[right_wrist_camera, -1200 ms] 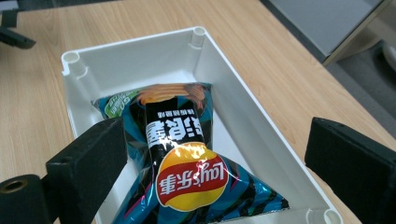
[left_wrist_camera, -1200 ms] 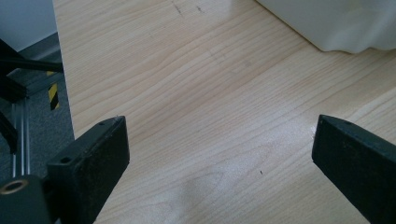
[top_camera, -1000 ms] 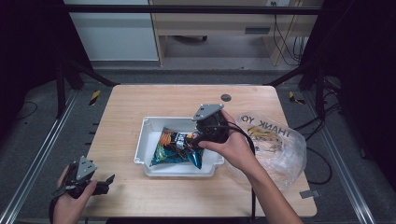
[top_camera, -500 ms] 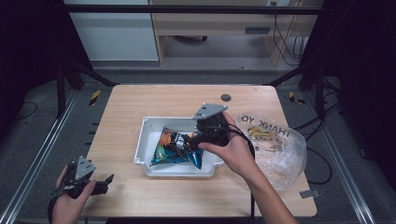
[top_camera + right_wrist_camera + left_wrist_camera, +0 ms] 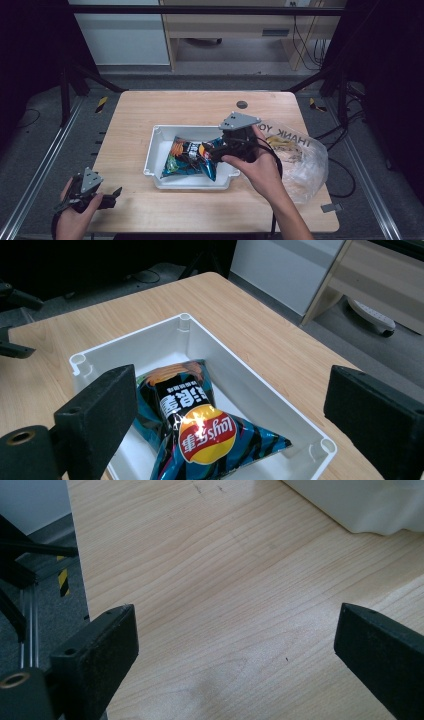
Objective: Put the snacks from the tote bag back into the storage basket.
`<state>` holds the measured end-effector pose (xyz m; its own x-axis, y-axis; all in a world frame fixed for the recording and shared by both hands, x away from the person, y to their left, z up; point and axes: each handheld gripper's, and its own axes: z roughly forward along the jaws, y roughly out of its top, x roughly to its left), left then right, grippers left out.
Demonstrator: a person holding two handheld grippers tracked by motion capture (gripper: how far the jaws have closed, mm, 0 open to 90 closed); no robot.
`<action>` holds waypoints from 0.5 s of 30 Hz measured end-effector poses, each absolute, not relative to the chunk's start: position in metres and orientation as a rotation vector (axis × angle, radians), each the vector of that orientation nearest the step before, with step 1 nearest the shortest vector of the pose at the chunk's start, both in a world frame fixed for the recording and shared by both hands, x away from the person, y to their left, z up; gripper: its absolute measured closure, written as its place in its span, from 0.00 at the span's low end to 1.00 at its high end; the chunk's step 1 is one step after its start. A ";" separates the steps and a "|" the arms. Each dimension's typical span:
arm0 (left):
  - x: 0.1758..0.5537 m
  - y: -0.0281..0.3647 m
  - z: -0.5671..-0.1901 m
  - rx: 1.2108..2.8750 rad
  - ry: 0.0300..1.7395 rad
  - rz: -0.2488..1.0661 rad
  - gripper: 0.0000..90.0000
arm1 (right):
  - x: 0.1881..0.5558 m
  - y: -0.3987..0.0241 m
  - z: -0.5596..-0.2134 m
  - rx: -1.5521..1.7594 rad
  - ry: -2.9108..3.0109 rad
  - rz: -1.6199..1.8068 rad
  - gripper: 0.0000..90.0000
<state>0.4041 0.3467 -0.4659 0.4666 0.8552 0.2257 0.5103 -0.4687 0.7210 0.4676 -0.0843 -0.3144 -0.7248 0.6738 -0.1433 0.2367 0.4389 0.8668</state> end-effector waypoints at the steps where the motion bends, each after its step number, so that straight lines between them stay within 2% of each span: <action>1: 0.404 0.347 -0.466 2.143 1.130 0.785 0.04 | 0.466 -0.085 -0.315 0.765 2.217 1.229 0.09; 15: 0.404 0.345 -0.467 2.147 1.133 0.782 0.04 | 0.446 -0.096 -0.320 0.829 2.125 1.215 0.08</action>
